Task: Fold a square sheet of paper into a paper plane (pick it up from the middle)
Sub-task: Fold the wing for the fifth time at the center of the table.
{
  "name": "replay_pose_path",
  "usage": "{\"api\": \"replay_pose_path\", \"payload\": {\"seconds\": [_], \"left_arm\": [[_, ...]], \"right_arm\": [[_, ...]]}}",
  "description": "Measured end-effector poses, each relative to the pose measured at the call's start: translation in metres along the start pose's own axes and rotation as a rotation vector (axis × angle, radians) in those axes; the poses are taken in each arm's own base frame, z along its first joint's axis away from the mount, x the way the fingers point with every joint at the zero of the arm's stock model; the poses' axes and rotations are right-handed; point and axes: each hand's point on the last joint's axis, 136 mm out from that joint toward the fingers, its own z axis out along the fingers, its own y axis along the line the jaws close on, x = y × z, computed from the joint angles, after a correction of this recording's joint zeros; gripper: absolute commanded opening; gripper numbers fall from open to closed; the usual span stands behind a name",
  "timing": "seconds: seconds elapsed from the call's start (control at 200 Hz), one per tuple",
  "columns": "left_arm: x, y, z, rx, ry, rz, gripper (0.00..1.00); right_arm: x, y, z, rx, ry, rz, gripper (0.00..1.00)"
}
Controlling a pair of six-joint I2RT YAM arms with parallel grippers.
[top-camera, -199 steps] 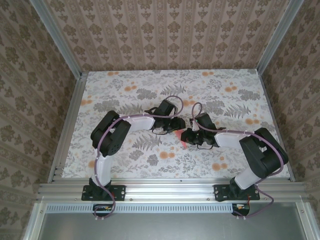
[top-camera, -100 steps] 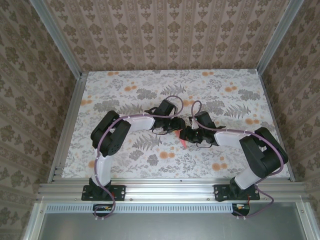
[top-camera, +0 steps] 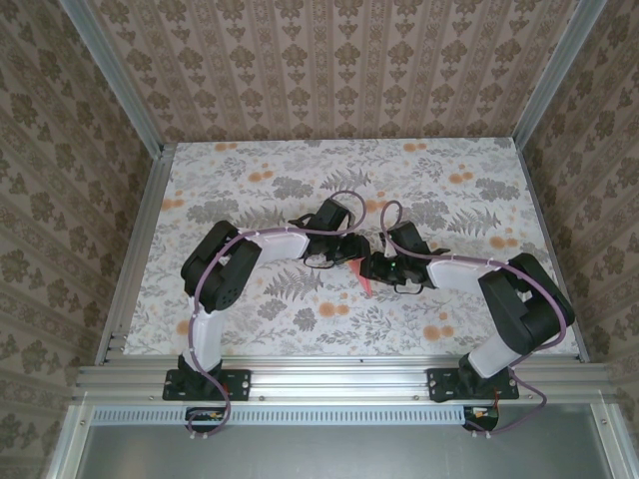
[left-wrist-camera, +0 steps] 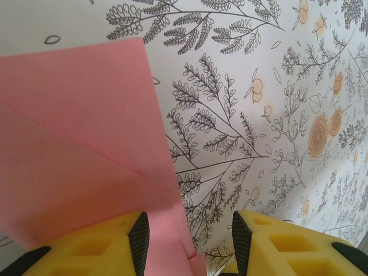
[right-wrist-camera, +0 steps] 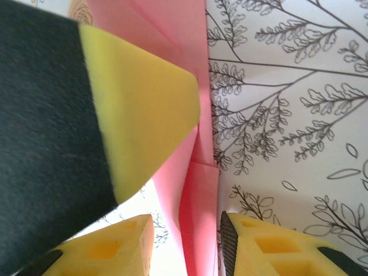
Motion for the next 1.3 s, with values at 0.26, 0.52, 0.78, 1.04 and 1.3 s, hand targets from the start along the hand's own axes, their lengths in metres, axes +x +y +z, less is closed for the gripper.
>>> {"api": "replay_pose_path", "payload": {"seconds": [0.26, 0.52, 0.78, 1.04, 1.3], "left_arm": [[-0.002, 0.002, -0.001, -0.001, -0.004, -0.004, 0.46], [-0.002, 0.002, -0.001, -0.001, -0.004, -0.004, 0.46], [-0.002, 0.001, -0.001, 0.0, -0.004, -0.004, 0.48], [-0.003, -0.002, -0.006, 0.003, -0.008, -0.002, 0.48], [0.002, -0.003, -0.014, 0.004, -0.01, 0.001, 0.48]], "right_arm": [[0.001, -0.004, 0.01, 0.01, 0.033, 0.002, 0.33], [0.001, -0.009, 0.012, 0.02, 0.038, -0.001, 0.18], [0.002, -0.011, 0.013, 0.022, 0.035, -0.018, 0.07], [0.003, -0.011, 0.013, -0.002, 0.031, -0.027, 0.02], [0.013, -0.01, 0.008, -0.06, 0.013, -0.028, 0.09]]}}
